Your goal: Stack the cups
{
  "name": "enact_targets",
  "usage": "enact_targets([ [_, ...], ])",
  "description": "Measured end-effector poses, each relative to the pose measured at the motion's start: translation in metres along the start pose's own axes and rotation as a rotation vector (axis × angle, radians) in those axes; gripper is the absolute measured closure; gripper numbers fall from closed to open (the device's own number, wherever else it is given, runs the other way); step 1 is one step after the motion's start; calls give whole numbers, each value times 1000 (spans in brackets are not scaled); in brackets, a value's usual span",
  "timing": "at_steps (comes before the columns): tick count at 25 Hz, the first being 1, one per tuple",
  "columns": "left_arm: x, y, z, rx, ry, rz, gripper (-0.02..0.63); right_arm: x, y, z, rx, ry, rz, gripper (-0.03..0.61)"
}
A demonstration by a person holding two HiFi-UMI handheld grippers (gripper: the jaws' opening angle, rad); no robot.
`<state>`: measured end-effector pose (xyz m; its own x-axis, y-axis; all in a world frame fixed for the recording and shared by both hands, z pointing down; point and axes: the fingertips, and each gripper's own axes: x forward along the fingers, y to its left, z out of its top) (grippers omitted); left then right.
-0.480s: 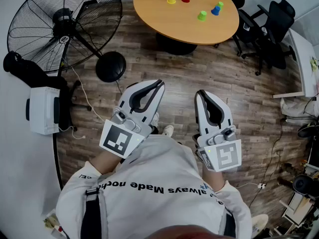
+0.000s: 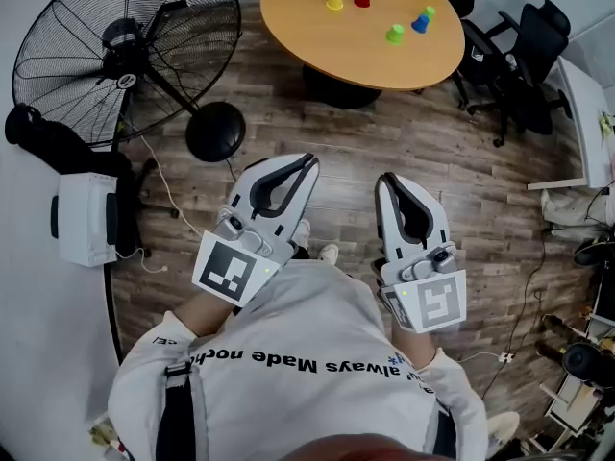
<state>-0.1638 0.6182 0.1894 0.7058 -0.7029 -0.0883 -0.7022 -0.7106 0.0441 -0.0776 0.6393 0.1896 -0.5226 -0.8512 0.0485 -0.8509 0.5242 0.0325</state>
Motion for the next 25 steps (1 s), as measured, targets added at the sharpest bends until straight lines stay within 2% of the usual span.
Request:
enact_targets([
  [14,5,40,-12,-21,10,-12,578,43,6,-7,5,6,-11,540],
  [25,65,52,-21,-17,10,-3,578,69,-49,-13,13,4,-4,540],
])
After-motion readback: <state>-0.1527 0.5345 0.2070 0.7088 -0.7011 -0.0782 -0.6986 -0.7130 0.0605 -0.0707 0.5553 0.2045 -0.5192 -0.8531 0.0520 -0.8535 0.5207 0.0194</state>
